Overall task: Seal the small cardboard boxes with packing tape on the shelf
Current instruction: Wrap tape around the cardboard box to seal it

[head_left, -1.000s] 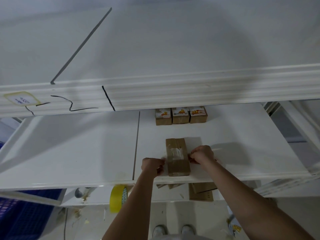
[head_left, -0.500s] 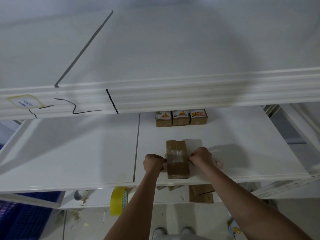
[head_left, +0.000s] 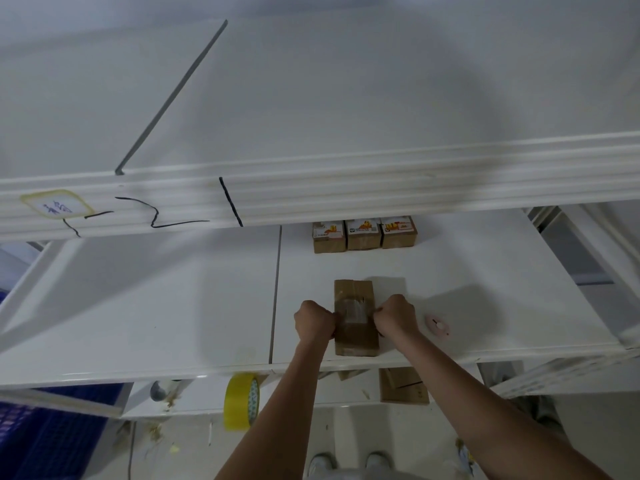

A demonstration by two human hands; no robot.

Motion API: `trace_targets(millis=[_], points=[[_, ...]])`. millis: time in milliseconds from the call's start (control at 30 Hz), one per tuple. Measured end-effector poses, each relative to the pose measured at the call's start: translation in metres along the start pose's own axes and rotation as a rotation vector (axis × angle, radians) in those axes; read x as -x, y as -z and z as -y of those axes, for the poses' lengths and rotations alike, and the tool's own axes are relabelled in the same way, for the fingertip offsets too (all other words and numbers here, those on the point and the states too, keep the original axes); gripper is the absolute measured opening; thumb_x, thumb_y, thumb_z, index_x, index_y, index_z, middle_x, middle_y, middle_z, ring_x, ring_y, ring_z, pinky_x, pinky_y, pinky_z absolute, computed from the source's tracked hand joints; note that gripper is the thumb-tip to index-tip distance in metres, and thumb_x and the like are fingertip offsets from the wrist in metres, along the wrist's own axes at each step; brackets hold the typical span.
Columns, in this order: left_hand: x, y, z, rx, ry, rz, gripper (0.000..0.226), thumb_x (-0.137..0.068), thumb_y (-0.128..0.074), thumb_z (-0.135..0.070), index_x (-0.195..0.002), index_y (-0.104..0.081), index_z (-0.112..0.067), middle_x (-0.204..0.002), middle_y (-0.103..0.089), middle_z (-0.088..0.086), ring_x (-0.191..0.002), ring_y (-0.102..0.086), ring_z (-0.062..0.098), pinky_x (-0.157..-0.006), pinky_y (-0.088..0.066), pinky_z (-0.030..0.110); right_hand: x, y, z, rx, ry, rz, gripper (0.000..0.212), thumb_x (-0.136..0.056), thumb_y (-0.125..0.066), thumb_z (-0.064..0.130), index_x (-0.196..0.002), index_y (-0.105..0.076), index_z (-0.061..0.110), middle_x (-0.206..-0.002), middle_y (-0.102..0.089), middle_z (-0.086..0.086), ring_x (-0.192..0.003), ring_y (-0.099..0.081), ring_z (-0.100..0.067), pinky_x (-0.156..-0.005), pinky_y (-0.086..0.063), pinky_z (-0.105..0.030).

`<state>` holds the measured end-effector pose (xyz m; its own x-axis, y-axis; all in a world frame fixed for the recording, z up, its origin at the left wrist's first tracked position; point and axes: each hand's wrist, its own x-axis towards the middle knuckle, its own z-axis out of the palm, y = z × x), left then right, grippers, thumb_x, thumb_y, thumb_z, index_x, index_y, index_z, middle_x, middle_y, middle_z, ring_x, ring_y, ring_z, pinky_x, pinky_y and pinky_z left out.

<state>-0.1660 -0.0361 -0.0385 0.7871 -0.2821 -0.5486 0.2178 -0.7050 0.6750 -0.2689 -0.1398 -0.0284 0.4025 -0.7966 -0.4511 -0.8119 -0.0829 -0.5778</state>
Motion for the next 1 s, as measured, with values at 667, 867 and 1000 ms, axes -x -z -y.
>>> trace_targets(millis=[667, 867, 1000], points=[[-0.003, -0.017, -0.01, -0.305, -0.126, -0.008, 0.012, -0.093, -0.063, -0.014, -0.087, -0.054, -0.01, -0.091, -0.062, 0.008, -0.079, -0.061, 0.022, -0.068, -0.058, 0.033, 0.006, -0.002, 0.024, 0.192, -0.004, -0.012, 0.016, -0.094, -0.065, 0.011, -0.107, -0.062, 0.003, -0.112, -0.068, -0.013, -0.103, -0.066, -0.026, -0.071, -0.045, -0.025], [-0.003, -0.01, -0.002, -0.181, -0.009, -0.014, 0.026, -0.083, -0.078, -0.022, -0.077, -0.055, -0.012, -0.084, -0.066, 0.008, -0.073, -0.067, 0.02, -0.065, -0.06, 0.028, -0.003, 0.006, 0.015, 0.12, -0.065, -0.008, 0.006, -0.093, -0.065, 0.007, -0.093, -0.06, 0.005, -0.096, -0.066, -0.012, -0.09, -0.066, -0.025, -0.052, -0.042, -0.024], [0.007, -0.011, -0.002, -0.155, -0.008, -0.027, 0.027, -0.084, -0.076, -0.029, -0.083, -0.057, -0.011, -0.085, -0.065, 0.007, -0.08, -0.067, 0.022, -0.069, -0.059, 0.029, -0.001, 0.005, 0.01, 0.097, -0.053, -0.003, 0.005, -0.093, -0.064, 0.003, -0.097, -0.062, 0.003, -0.093, -0.064, -0.011, -0.096, -0.067, -0.027, -0.054, -0.042, -0.024]])
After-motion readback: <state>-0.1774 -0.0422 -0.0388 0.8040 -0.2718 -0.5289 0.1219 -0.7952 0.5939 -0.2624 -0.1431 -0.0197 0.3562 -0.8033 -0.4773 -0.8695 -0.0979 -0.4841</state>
